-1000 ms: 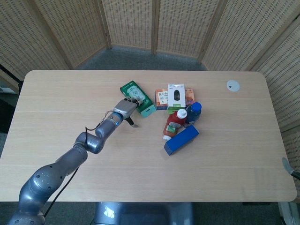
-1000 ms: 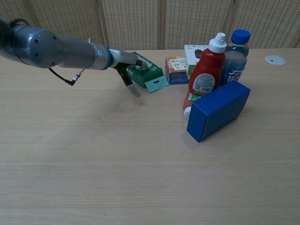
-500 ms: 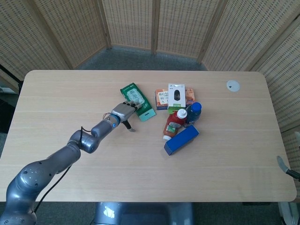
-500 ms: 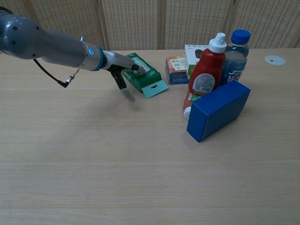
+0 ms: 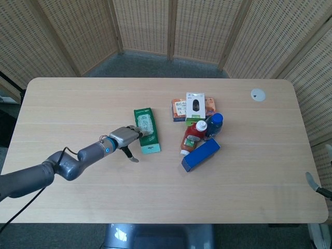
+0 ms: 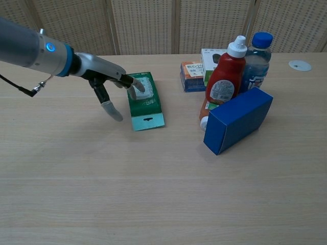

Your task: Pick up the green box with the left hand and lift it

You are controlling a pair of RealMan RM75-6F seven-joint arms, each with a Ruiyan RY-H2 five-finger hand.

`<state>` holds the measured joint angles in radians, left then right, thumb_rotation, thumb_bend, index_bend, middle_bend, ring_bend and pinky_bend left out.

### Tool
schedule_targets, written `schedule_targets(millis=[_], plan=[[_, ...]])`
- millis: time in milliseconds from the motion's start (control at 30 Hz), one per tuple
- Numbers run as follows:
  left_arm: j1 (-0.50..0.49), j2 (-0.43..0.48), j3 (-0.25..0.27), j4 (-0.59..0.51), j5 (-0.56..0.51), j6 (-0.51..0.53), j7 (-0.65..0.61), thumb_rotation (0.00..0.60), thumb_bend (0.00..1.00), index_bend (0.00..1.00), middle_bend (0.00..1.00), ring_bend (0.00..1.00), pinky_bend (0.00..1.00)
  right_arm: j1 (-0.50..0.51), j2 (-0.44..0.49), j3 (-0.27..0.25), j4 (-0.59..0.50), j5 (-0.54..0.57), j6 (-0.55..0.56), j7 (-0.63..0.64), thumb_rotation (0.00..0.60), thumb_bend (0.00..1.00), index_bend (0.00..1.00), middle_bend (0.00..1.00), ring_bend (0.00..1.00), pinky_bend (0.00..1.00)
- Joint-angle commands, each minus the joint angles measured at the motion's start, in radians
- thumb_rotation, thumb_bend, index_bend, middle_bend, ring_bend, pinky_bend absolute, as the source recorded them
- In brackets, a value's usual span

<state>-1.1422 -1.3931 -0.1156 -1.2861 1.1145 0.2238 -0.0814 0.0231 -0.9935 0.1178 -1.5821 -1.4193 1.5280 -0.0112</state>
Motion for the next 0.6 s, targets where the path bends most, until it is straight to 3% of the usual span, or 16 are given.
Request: schedule_targets(millis=[33, 167, 233, 300, 433, 600], plan=[[0.055, 0.173, 0.049, -0.205, -0.004, 0.078, 0.021, 0.404, 0.04, 0.01, 0.18, 0.08, 0.0, 0.003, 0.0, 0.001, -0.001, -0.005, 0.001, 0.0, 0.124, 0.33, 0.0, 0.0, 0.0, 0.0], [0.102, 0.221, 0.047, -0.266, 0.015, 0.199, 0.037, 0.404, 0.04, 0.02, 0.16, 0.05, 0.0, 0.01, -0.002, 0.002, -0.003, -0.013, -0.003, -0.001, 0.122, 0.33, 0.0, 0.0, 0.0, 0.0], [0.114, 0.2, 0.04, -0.242, 0.037, 0.251, 0.05, 0.42, 0.04, 0.01, 0.08, 0.0, 0.0, 0.012, -0.004, 0.001, -0.003, -0.017, -0.005, 0.0, 0.124, 0.33, 0.0, 0.0, 0.0, 0.0], [0.113, 0.159, 0.035, -0.183, 0.068, 0.28, 0.067, 0.466, 0.04, 0.0, 0.01, 0.0, 0.0, 0.013, -0.007, 0.0, -0.003, -0.02, -0.005, 0.001, 0.125, 0.34, 0.0, 0.0, 0.0, 0.0], [0.079, 0.057, 0.035, -0.028, 0.114, 0.263, 0.089, 0.583, 0.04, 0.0, 0.0, 0.0, 0.0, 0.005, -0.006, -0.001, -0.002, -0.017, 0.005, 0.003, 0.124, 0.33, 0.0, 0.0, 0.0, 0.0], [0.027, -0.088, 0.037, 0.16, 0.175, 0.239, 0.111, 0.6, 0.04, 0.0, 0.0, 0.0, 0.0, -0.015, 0.0, -0.004, 0.007, -0.001, 0.02, 0.016, 0.125, 0.33, 0.0, 0.0, 0.0, 0.0]])
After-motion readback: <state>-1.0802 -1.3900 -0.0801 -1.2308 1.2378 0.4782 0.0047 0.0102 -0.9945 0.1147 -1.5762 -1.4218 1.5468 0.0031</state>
